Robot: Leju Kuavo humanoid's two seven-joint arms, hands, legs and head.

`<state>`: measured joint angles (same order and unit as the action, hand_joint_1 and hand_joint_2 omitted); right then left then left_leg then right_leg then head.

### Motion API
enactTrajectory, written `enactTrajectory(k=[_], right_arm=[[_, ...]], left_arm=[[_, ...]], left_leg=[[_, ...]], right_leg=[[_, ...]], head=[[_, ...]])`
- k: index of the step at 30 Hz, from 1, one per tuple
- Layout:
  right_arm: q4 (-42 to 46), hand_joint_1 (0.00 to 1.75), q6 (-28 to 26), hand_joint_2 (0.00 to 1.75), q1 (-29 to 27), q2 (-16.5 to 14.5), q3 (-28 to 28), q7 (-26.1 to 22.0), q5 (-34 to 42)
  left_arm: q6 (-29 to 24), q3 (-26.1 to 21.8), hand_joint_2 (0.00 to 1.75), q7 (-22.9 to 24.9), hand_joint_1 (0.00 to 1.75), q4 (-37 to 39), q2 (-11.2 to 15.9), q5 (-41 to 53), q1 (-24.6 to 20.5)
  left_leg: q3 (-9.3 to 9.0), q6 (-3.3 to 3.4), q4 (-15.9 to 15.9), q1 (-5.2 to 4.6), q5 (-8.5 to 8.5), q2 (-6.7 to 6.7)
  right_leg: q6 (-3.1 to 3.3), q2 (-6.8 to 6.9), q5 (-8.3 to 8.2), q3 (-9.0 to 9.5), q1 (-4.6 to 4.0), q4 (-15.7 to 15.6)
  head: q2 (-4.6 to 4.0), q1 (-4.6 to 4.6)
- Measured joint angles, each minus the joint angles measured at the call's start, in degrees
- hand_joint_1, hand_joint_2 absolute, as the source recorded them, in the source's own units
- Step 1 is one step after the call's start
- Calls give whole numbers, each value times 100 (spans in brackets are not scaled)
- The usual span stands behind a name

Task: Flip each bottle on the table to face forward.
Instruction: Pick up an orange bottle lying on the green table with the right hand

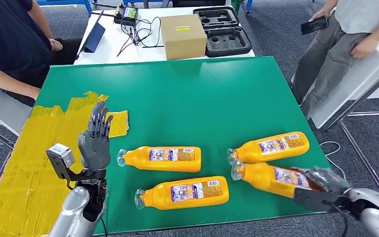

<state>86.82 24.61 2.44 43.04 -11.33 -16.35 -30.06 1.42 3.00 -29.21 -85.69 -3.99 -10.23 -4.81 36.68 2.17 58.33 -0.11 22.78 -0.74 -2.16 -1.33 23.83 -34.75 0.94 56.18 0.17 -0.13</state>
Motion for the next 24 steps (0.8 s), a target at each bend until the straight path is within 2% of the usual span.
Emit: enactTrajectory(k=[5,10,14,18,24], right_arm=[[898,175,279,175,-590,179,1032,-304,475],[1477,175,301,175,-669,175,2080,-335,411],[1613,175,-29,175,-500,-70,2477,-318,164],[1544,175,-817,175,-3,-636,2360,-250,-176],[1303,175,-1844,175,677,-1634,1571,-197,-201]], left_arm=[[29,-103,0,-33,0,-59,6,4,80],[69,-174,0,-77,0,-98,13,-3,140],[106,-220,175,-80,0,-142,9,-72,170],[138,-215,175,-26,0,-217,-28,-99,176],[197,-83,175,130,0,-333,-132,-99,150]], left_leg=[[25,4,0,-10,-2,-22],[29,6,0,-13,-2,-13],[31,7,-1,-15,-2,-12],[26,6,-1,-13,-3,19],[26,4,-2,-2,-6,27]], right_leg=[[-4,25,4,-15,7,1],[-4,21,4,-24,10,0],[-5,21,3,-22,11,1],[-2,1,-1,-25,8,1],[0,-11,-2,-25,0,8]], head=[[0,0],[0,2],[0,2],[0,0],[0,1]])
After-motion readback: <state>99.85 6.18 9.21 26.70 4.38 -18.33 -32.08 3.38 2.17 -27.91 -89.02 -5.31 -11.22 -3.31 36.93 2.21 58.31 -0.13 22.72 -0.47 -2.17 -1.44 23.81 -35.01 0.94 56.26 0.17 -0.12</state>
